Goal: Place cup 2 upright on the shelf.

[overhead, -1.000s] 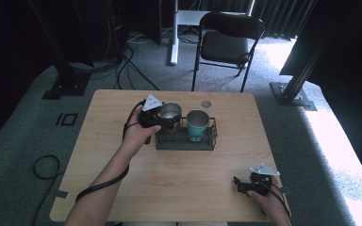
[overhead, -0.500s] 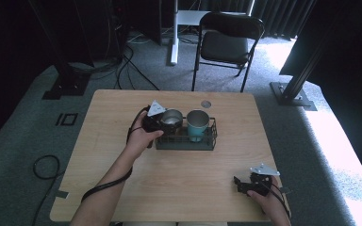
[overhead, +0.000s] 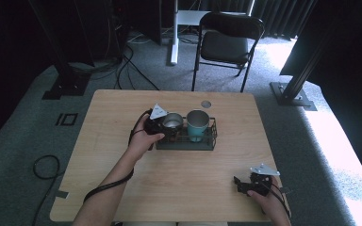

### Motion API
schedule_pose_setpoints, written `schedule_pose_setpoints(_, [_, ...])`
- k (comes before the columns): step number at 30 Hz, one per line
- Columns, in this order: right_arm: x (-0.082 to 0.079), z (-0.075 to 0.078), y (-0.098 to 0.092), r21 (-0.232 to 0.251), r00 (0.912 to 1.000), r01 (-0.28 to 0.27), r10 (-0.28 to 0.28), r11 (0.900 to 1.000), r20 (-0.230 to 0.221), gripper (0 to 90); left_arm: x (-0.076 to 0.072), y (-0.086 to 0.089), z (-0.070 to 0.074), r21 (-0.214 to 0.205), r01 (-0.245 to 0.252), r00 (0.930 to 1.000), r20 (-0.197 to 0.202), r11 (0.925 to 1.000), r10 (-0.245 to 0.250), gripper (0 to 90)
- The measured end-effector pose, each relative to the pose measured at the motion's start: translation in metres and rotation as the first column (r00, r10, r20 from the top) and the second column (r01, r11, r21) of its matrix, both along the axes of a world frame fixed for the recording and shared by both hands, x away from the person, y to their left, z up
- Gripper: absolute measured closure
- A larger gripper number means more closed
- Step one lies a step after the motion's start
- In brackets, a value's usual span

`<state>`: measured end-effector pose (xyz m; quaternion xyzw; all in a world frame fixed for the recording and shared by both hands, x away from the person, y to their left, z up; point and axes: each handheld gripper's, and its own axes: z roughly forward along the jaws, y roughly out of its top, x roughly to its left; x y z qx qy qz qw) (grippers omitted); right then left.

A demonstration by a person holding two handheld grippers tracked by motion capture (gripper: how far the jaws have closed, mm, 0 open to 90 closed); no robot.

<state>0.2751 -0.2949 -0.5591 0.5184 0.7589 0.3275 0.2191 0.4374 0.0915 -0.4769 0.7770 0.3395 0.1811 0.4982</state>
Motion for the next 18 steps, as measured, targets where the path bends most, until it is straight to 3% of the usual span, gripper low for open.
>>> schedule_pose_setpoints(2, [0.0, 0.0, 0.0, 0.0, 1.0, 0.0, 0.0, 1.0, 0.0, 11.3, 0.0, 0.001, -0.001, -0.004, 0.001, 1.0, 0.004, 1.0, -0.001, 14.2])
schedule_pose_setpoints(4, [0.0, 0.0, 0.0, 0.0, 1.0, 0.0, 0.0, 1.0, 0.0, 11.3, -0.002, 0.0, -0.001, 0.021, 0.02, 0.9997, 0.016, 0.9996, -0.02, 14.2])
schedule_pose_setpoints(8, [0.0, 0.0, 0.0, 0.0, 1.0, 0.0, 0.0, 1.0, 0.0, 11.3, -0.004, -0.001, 0.002, 0.037, 0.038, 0.9993, 0.0, 0.9986, -0.038, 13.8])
schedule_pose_setpoints(10, [0.0, 0.0, 0.0, 0.0, 1.0, 0.0, 0.0, 1.0, 0.0, 11.3, -0.006, -0.001, 0.004, 0.045, 0.043, 0.999, -0.008, 0.998, -0.043, 9.3])
schedule_pose_setpoints(12, [0.0, 0.0, 0.0, 0.0, 1.0, 0.0, 0.0, 1.0, 0.0, 11.3, -0.007, 0.0, 0.006, 0.032, 0.035, 0.9992, -0.02, 0.9989, -0.034, 9.3])
schedule_pose_setpoints(16, [0.0, 0.0, 0.0, 0.0, 1.0, 0.0, 0.0, 1.0, 0.0, 11.3, -0.009, 0.007, 0.011, -0.007, 0.007, 0.9999, 0.014, 1.0, -0.007, 7.7])
schedule_pose_setpoints(18, [0.0, 0.0, 0.0, 0.0, 1.0, 0.0, 0.0, 1.0, 0.0, 11.3, -0.011, 0.008, 0.014, 0.001, 0.005, 0.9996, 0.027, 1.0, -0.005, 2.6])
